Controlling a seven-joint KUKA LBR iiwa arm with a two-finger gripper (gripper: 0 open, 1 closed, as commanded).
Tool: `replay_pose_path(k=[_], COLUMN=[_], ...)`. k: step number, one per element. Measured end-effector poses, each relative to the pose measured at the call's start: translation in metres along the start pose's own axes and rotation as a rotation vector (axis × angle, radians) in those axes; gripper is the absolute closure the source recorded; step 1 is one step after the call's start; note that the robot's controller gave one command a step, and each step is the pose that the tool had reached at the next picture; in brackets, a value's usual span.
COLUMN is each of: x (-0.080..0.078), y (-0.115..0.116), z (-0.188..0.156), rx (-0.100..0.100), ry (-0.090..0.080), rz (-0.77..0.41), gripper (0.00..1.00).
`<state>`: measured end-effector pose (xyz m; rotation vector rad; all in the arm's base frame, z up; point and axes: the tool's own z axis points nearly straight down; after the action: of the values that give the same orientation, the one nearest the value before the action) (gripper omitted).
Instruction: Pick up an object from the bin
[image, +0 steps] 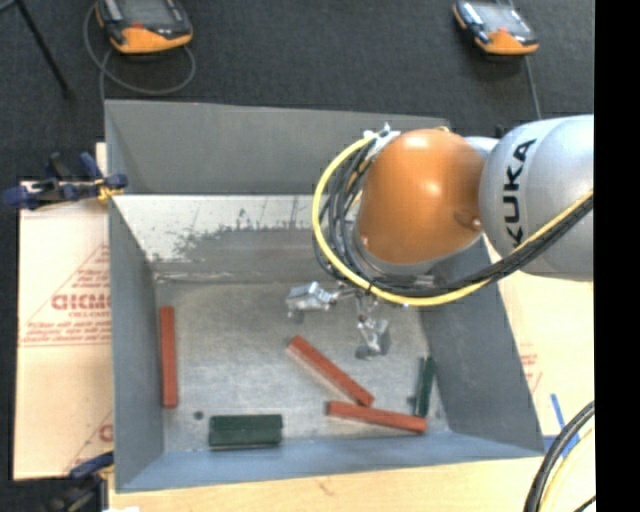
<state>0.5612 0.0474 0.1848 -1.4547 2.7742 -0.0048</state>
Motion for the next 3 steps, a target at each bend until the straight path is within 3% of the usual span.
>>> replay_pose_path(k=[1, 2, 3], x=[0.013, 0.011, -0.029], y=[-0.011, -0.012, -0.054], z=[0.117, 0.111, 0.111], rx=[-0.010, -0.006, -0.005], ry=[0.007, 0.003, 0.004], rz=[-0.170, -0.165, -0.228], gripper=[0.00, 1.00, 1.00])
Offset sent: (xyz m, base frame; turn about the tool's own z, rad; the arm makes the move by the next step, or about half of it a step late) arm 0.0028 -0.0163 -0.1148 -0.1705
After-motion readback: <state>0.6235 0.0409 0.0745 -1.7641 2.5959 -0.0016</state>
